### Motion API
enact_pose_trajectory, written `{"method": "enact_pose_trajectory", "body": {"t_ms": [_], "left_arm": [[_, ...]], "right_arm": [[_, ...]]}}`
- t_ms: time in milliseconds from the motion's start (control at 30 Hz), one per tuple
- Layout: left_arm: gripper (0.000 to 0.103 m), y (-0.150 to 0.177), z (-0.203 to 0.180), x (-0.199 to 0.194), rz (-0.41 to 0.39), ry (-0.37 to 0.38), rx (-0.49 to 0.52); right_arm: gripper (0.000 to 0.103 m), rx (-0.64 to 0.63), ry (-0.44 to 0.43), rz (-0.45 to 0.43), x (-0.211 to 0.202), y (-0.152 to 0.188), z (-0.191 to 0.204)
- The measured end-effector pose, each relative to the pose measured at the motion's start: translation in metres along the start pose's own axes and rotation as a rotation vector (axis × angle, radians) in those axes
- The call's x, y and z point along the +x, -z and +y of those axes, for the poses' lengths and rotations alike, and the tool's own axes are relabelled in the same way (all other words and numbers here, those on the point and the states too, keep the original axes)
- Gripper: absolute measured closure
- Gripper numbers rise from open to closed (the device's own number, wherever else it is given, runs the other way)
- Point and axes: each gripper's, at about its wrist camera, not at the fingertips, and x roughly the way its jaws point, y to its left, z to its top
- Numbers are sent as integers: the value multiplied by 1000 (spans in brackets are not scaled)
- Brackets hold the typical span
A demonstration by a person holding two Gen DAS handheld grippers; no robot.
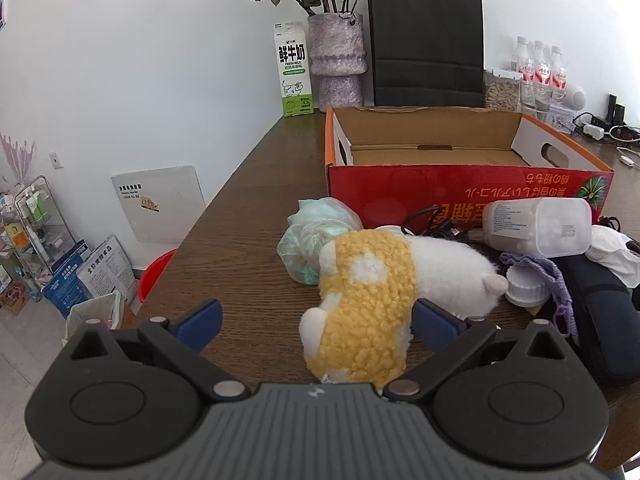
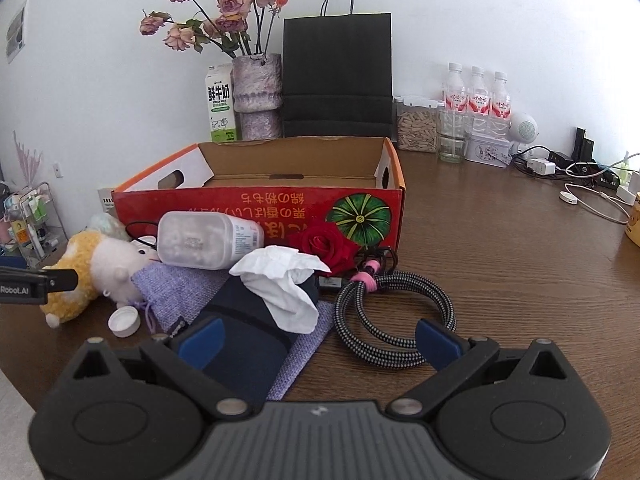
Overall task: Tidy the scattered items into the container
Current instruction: 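Grasp the plush sheep toy with the left tool while the right tool grasps the white tissue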
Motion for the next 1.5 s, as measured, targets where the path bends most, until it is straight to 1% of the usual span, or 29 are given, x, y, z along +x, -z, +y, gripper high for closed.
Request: {"method": "enact_pose_trajectory", "body": {"t_ms": [167,333,433,467,533,567,600,633,667,700,733,767,867,967,1167,1367,1500], "left_arm": [[0,-1,-4,10,13,9,11],[0,-1,-8,15,14,11,23],[0,-1,-11,16,5,6,36],[0,0,-12,17,5,6,40],[0,1,-13,17,4,8,47],[1,2,-14,17,3,8,54],[3,2,-15,17,3,11,63],[11,4,-17,16,2,20,71],[22,5,-18,16,5,30,77],[28,6,-19,15,8,41,80],[36,7,-20,15,13,50,78],[42,8,-20,15,16,54,74],[49,10,-21,11,2,66,60],[53,11,-21,5,-20,72,57],[55,13,-19,-9,-75,46,37],[55,10,-19,-27,-153,45,45],[55,2,-18,-36,-193,41,39]], "right_arm": [[2,7,7,-9,12,-8,0],[7,-2,-9,-16,24,-15,3],[9,-23,-34,-33,32,-16,7],[11,-31,-33,-33,34,-16,8],[20,-41,-43,-35,37,-14,10],[32,-43,-59,-41,36,-13,11],[53,-48,-74,-47,33,-12,11],[66,-52,-82,-53,31,-12,12],[86,-59,-81,-60,29,-11,13],[90,-66,-71,-65,27,-10,13],[91,-71,-66,-68,25,-9,13],[94,-68,-69,-68,24,-8,13],[94,-54,-71,-72,19,-5,10],[94,-46,-70,-81,14,-3,8],[94,-31,-64,-98,8,-2,6],[94,-25,-61,-117,2,-3,4],[94,-32,-62,-140,-1,-7,4]]}}
